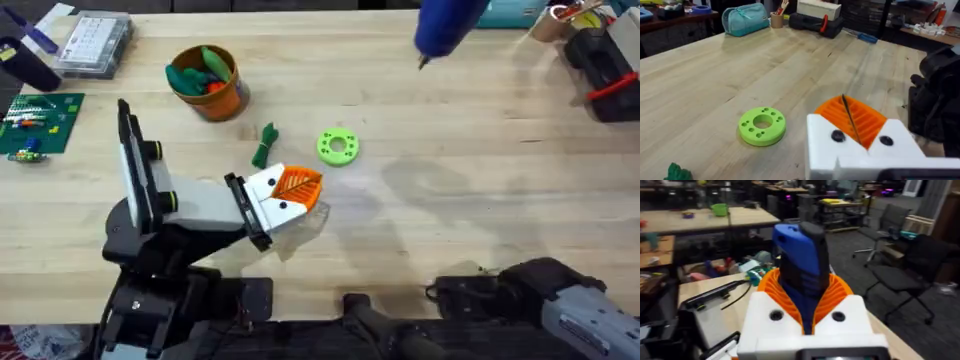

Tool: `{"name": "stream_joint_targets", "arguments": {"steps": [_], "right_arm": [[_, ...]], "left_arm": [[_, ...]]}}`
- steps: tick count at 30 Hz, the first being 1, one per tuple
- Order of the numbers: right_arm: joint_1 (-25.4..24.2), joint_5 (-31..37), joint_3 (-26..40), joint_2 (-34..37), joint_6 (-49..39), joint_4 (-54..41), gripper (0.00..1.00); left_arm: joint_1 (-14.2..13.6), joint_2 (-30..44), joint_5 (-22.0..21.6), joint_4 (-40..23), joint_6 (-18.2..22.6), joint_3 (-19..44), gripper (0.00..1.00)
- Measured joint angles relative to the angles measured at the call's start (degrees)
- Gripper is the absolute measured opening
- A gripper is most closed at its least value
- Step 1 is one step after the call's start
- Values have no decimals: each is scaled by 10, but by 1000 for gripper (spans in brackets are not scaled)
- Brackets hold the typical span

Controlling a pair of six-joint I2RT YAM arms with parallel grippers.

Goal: Pick up the gripper from the table and insert it into the empty holder that is missing its gripper. Then pick up a screw, insert it into the mounting hole, and use the screwdriver to tighten it. Finally, clean up the table by picking up the vegetable and placing it into the bucket.

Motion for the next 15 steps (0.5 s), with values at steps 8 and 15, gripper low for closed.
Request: {"name": "stream_joint_targets", "arguments": {"steps": [8, 15], "right_arm": [[31, -41, 0, 10, 21, 16, 55], [105, -33, 0, 24, 26, 66, 54]], "left_arm": [[0, 0, 0, 0, 0, 0, 11], [0, 0, 0, 0, 0, 0, 11]]}}
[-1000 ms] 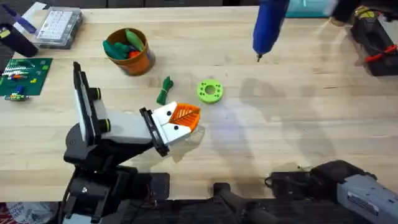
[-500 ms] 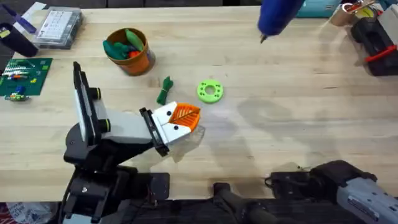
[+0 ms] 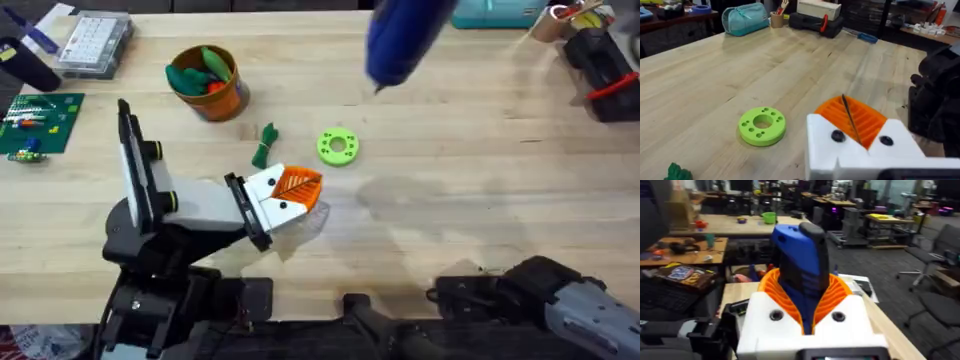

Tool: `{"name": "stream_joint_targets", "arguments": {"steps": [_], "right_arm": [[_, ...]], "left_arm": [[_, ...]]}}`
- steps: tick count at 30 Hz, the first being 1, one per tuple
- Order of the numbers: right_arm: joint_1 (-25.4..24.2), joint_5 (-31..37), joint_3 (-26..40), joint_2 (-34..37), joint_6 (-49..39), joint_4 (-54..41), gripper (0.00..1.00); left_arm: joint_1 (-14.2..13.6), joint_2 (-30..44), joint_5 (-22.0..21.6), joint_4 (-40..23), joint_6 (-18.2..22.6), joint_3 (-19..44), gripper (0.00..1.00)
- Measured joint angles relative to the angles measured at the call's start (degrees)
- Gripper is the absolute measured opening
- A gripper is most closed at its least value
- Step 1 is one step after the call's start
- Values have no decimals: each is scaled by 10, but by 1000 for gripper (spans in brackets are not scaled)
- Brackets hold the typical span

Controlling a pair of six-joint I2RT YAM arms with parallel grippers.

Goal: Pick up the gripper from the table and insert it into the empty holder that is missing its gripper. Then pick up a screw, insert it into the mounting hole, and use the screwdriver to tighten it. Finally, clean up the table by picking up the vegetable and placing it into the bucket.

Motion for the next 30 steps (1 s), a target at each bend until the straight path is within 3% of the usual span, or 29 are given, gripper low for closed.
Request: {"name": "stream_joint_targets", "arguments": {"steps": [21, 30], "right_arm": [[142, 14, -2, 130, 19, 132, 54], [157, 8, -80, 130, 34, 266, 54]], "left_arm": [[0, 0, 0, 0, 0, 0, 11], [0, 0, 0, 0, 0, 0, 11]]}}
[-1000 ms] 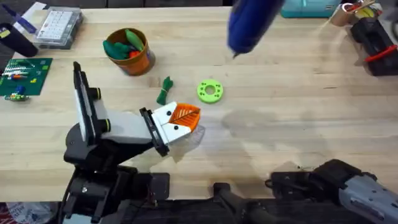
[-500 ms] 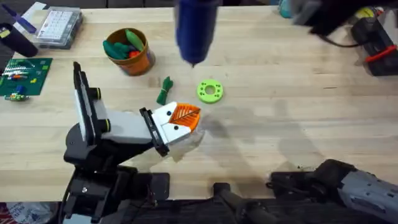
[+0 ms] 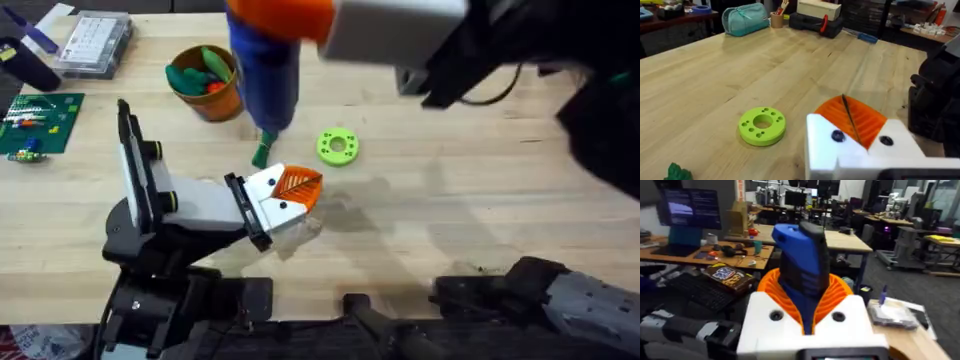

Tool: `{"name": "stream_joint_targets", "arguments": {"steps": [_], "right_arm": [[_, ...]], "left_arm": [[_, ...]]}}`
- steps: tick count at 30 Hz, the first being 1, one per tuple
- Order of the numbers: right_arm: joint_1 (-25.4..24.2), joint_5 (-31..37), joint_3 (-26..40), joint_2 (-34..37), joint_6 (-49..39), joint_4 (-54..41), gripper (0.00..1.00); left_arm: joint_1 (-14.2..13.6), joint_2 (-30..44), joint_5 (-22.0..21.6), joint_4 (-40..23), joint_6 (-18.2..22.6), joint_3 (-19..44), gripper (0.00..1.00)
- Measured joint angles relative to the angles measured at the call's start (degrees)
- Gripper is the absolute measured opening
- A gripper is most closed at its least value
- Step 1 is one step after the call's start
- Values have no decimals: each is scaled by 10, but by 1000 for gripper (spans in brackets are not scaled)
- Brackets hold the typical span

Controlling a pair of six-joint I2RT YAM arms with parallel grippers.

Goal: Pick up the gripper from the table and insert it into the empty holder that is missing its gripper. Then pick up a screw, insert it into the mounting hole, and use the screwdriver to tighten it. Finally, clean up the table by picking up the vegetable and placing it into the bucket.

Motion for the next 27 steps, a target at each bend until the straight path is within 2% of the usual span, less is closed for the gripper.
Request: {"name": "stream_joint_targets", "arguments": {"steps": [11, 18, 27], "right_arm": [[20, -54, -17, 34, -10, 1, 55], [36, -60, -17, 75, -21, 1, 54], [44, -60, -17, 93, -39, 0, 55]], "left_arm": [[0, 0, 0, 0, 0, 0, 11], [0, 0, 0, 0, 0, 0, 11], [0, 0, 0, 0, 0, 0, 11]]}}
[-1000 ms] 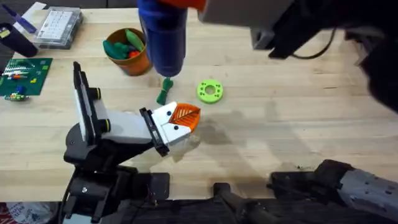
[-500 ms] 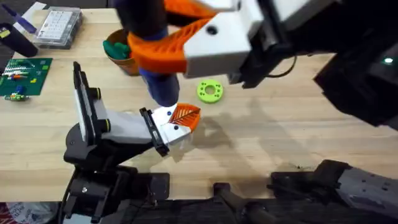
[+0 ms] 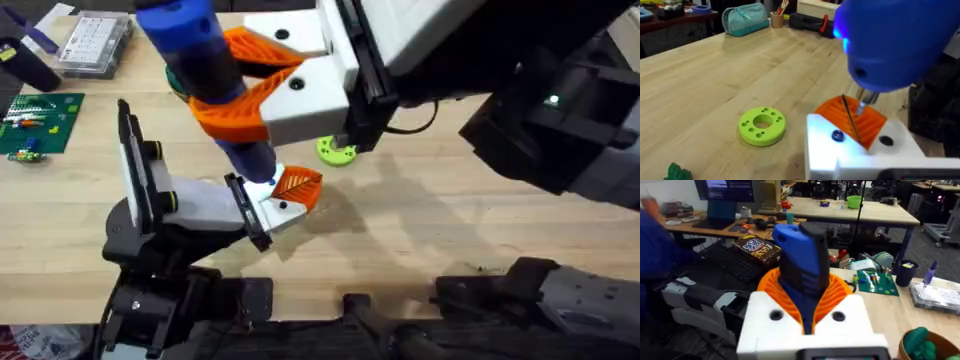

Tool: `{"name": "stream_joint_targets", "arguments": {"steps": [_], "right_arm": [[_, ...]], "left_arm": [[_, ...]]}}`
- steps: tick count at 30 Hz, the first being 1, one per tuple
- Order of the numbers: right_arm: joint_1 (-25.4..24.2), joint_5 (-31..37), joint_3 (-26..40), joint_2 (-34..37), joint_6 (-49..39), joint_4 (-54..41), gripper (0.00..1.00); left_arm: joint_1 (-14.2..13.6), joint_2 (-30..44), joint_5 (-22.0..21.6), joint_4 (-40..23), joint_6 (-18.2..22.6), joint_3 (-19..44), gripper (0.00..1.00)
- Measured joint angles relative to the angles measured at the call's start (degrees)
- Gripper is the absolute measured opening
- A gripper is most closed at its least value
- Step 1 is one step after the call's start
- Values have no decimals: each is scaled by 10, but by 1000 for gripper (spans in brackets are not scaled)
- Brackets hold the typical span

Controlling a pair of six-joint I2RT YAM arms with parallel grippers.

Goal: Pick up the gripper from the table and insert it into the empty holder that is missing its gripper. Then pick up a screw, insert it into the mounting hole, and use the screwdriver to tighten it. Finally, clean up the table by picking up the vegetable and placing it into the bucket.

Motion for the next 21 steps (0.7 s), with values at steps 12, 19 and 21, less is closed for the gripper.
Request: {"name": "stream_joint_targets", "arguments": {"steps": [12, 19, 21], "right_arm": [[0, 0, -7, 0, -24, -8, 56], [0, 0, -10, 13, -26, -8, 54], [0, 0, -10, 16, -26, -9, 54]], "left_arm": [[0, 0, 0, 0, 0, 0, 11], [0, 0, 0, 0, 0, 0, 11], [0, 0, 0, 0, 0, 0, 11]]}}
